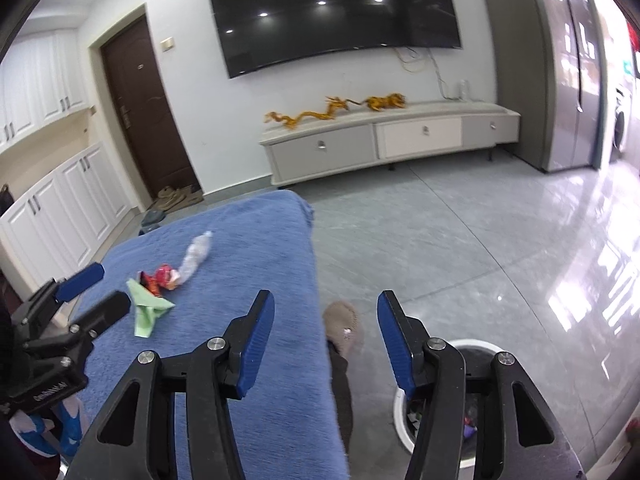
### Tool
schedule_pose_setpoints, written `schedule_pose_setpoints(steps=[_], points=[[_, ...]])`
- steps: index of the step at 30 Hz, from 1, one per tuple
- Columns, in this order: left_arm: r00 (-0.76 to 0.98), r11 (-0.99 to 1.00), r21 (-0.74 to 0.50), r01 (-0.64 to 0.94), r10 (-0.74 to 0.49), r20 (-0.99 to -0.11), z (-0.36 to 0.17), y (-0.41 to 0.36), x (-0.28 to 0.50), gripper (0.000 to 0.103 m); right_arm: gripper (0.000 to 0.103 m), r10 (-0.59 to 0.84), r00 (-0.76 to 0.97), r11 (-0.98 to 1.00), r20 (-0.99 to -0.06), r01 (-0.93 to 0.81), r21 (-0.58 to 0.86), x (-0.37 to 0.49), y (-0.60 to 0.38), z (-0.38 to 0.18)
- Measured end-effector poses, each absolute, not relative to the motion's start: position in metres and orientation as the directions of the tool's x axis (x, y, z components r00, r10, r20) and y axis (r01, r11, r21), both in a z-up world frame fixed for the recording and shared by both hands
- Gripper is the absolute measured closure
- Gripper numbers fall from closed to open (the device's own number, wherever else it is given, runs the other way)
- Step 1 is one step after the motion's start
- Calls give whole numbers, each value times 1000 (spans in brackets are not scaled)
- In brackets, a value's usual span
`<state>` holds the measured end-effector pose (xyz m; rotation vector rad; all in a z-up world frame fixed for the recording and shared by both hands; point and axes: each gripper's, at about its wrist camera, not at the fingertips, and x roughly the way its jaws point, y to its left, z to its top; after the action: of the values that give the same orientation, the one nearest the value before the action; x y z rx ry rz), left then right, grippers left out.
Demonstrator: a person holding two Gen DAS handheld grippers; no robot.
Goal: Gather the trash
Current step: 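Move both open tools back over the remaining trash on the rug, then grasp the green paper with the left tool while the right tool grasps the pink wrapper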
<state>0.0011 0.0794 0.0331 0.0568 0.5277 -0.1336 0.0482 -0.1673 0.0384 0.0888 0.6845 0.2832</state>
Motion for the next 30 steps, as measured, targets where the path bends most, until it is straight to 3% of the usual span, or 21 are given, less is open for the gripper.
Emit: schedule_pose_setpoints(steps=[11, 24, 27, 29, 30], points=[[803, 991, -91, -98, 24, -596, -16, 181, 10, 28, 50, 366, 680, 925, -636, -341, 167, 67, -109, 27], [723, 960, -237, -151, -56, -688, -57, 209, 72, 29, 50, 417, 571, 897, -707, -384, 219, 132, -74, -23], [705, 949, -266, -167, -73, -705, -68, 218, 74, 51, 50, 445, 540, 879, -715, -416, 233, 146, -56, -32], [710, 942, -294, -164, -94, -698, -70, 226, 70, 59, 50, 460, 521, 867, -719, -437, 238, 153, -43, -38], [714, 943, -294, -157, -97, -693, -69, 229, 68, 69, 50, 471, 506, 858, -722, -452, 243, 157, -34, -41]])
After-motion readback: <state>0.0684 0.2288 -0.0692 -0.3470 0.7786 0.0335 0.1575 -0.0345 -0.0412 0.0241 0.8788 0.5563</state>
